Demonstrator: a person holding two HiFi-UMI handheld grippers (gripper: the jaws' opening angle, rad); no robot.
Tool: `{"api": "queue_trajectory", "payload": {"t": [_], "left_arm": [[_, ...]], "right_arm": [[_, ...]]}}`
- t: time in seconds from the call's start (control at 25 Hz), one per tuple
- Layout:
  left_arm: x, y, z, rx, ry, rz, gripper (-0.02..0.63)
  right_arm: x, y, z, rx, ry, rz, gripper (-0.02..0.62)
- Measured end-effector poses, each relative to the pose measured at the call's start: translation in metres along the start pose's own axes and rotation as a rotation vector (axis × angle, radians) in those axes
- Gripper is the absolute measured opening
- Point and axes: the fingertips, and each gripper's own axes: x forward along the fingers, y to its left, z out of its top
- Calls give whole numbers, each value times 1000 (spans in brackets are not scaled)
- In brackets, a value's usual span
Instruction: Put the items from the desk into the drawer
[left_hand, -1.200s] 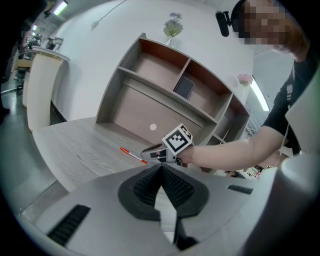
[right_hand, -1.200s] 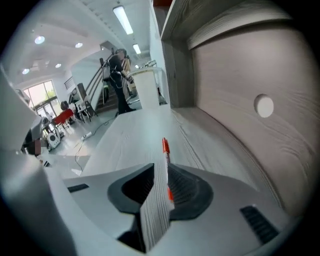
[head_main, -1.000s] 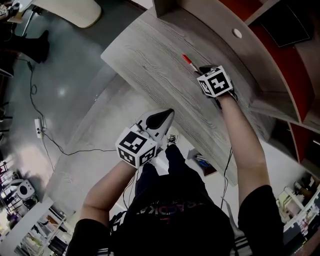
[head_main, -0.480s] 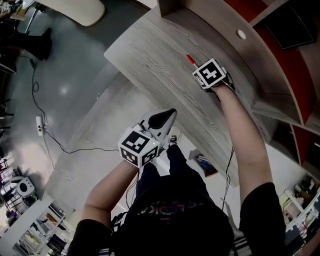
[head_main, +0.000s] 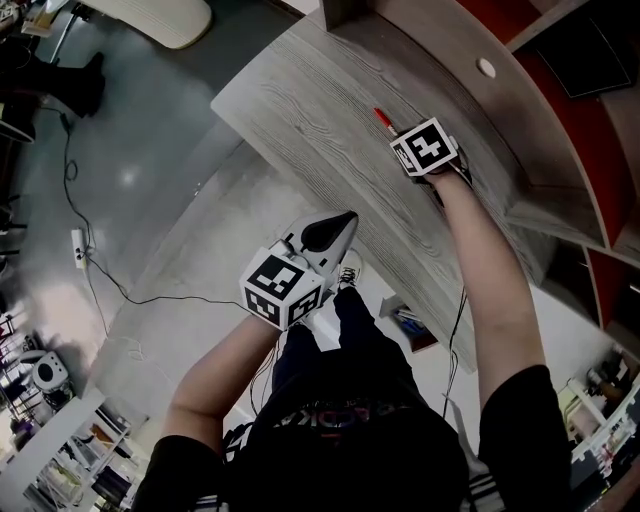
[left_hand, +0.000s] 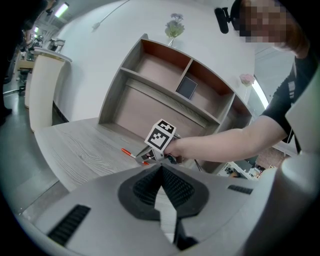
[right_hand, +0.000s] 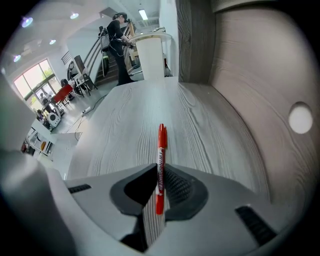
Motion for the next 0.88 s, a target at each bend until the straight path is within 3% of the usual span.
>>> {"api": "queue_trajectory", "payload": {"t": [0.4, 0.72, 0.88], "left_arm": [[-14, 3, -4, 1, -11, 12, 5], [-31, 1, -7, 9, -37, -10, 5], [-39, -8, 9, 30, -52, -35, 5]], "right_arm": [[-5, -3, -3, 38, -78, -55, 52], [-57, 26, 5, 104, -293, -61, 52], [-107, 39, 18, 164, -433, -42, 52]]}}
